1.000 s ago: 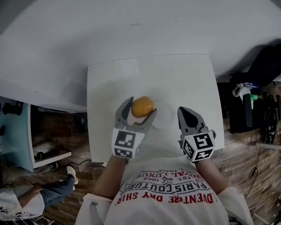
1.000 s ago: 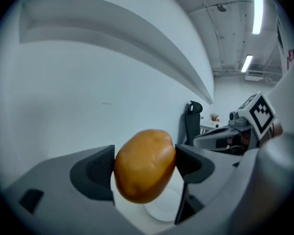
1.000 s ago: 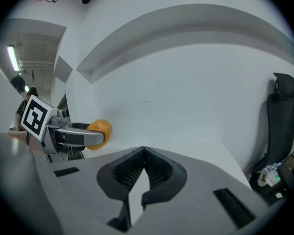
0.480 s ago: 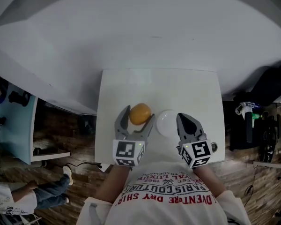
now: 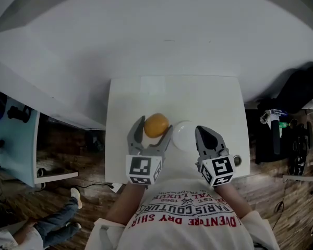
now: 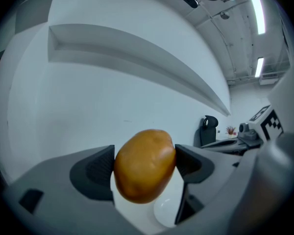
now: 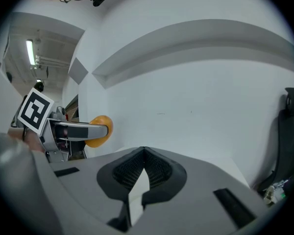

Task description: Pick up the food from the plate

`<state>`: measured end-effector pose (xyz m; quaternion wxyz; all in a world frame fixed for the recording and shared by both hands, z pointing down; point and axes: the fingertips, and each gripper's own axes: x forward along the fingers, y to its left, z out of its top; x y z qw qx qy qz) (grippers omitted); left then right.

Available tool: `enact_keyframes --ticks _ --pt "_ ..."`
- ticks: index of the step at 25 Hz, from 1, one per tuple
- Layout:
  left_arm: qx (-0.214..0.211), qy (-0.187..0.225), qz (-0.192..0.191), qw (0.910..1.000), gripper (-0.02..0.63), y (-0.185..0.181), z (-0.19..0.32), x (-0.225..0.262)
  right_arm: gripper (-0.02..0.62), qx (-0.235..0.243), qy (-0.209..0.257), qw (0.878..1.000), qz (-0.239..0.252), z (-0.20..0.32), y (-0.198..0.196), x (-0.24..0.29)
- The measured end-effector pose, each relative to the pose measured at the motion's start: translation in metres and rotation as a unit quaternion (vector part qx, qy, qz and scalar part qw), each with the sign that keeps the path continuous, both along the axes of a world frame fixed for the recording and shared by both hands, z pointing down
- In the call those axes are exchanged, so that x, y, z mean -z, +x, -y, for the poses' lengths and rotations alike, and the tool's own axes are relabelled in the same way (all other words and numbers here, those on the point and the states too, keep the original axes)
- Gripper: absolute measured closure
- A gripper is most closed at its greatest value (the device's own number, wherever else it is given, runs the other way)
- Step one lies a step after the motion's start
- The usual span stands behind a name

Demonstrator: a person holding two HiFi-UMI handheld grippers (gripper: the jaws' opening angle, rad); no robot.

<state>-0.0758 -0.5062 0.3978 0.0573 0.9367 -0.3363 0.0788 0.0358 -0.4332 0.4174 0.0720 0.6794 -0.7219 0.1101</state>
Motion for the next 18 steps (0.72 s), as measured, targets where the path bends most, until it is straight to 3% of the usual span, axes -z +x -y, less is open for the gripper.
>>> enact_keyframes --ticks 18 --pt "-0.022 0.002 0.006 0.9997 0.225 0.0100 -0.0081 -0.0003 0.586 -0.010 -0.001 1.000 -0.005 -0.0074 0.0017 0.0003"
